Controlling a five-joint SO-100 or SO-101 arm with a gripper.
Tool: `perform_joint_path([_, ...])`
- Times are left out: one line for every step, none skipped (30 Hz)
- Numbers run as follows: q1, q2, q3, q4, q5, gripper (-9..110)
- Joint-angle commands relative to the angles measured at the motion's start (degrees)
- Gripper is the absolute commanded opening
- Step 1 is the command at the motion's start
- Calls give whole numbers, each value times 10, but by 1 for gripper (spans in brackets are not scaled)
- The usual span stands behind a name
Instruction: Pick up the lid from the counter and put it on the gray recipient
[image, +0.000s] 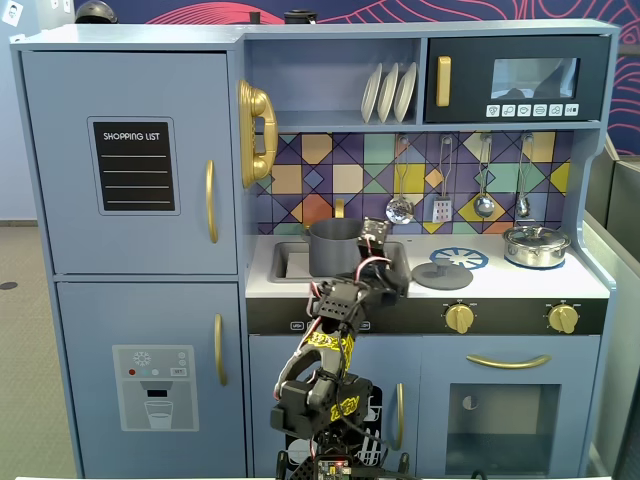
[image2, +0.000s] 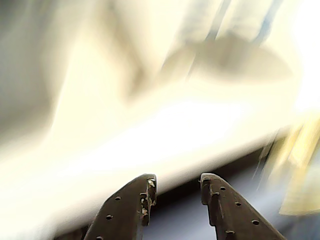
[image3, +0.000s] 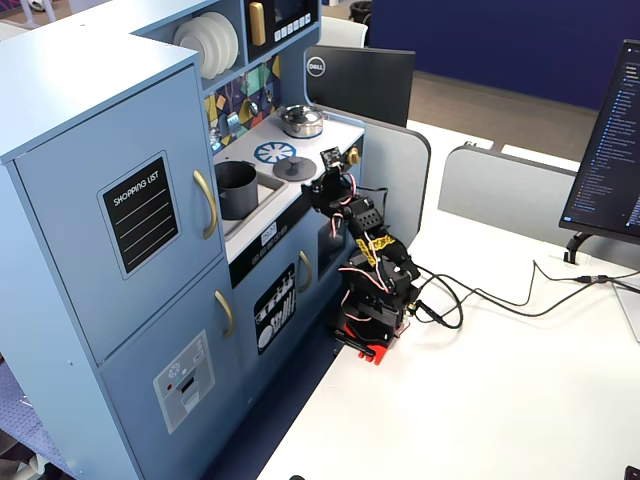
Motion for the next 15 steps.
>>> perform_joint_path([46, -20, 24, -136, -7, 2])
perform_joint_path([54, -33, 27, -156, 0, 6])
perform_joint_path([61, -45, 28, -171, 6, 9])
perform_joint_path([66, -58, 28, -191, 11, 12])
perform_joint_path([72, -73, 28, -215, 17, 14])
perform_joint_path([76, -88, 28, -242, 22, 17])
perform_joint_path([82, -102, 28, -263, 25, 19])
perform_joint_path([83, -113, 28, -279, 27, 22])
perform_joint_path([83, -124, 28, -294, 28, 23])
perform_joint_path([85, -134, 28, -307, 27, 25])
perform_joint_path([88, -144, 26, -316, 25, 26])
perform_joint_path([88, -153, 25, -323, 26, 27])
perform_joint_path([88, -163, 23, -331, 26, 27])
perform_joint_path([88, -172, 20, -337, 23, 27])
perform_joint_path([87, -183, 17, -345, 19, 27])
